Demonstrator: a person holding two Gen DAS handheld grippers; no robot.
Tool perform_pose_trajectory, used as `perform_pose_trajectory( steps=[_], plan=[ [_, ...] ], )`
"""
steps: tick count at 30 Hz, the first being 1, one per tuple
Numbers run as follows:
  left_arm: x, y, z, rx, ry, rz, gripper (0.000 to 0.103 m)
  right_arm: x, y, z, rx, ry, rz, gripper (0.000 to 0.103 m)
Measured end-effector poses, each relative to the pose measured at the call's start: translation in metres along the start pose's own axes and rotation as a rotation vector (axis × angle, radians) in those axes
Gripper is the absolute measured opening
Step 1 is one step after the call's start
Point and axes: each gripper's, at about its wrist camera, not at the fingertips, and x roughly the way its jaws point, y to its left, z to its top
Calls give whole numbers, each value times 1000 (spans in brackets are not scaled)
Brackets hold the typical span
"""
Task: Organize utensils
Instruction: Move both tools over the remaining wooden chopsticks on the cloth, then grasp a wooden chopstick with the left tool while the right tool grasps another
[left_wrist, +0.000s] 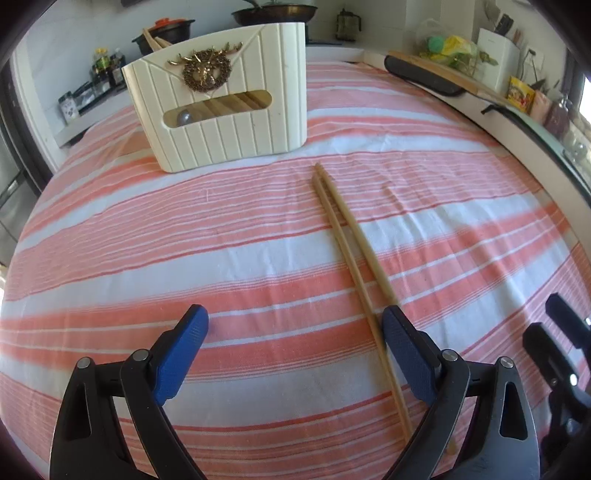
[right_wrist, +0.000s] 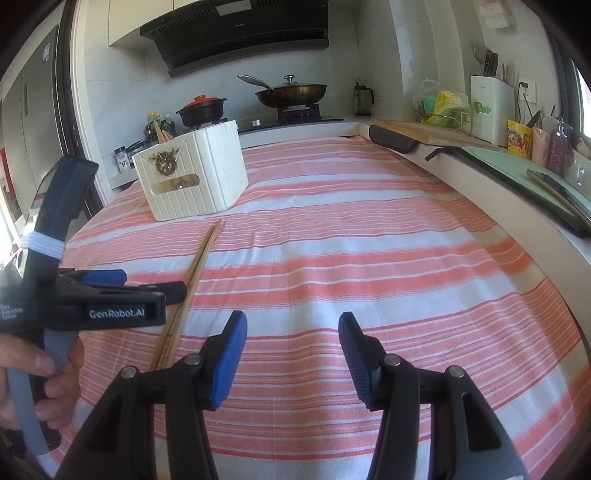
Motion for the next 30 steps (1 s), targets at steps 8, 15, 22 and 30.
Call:
perform_pose_trajectory(
  steps=[8,15,22,30],
  plan=[
    [0,8,9,-10,-35,-18,38,2,-2,1,11,6,-7,53],
    [-3,21,3,-50,-50,11,5,4,-3,1,20,15,-12,53],
    [-23,62,-22,-150,-47,62,5,4,-3,1,22,18,-19,53],
    [-41,116,-54,-232,-24,67,6,5,0,1,9,23,-35,53]
  ],
)
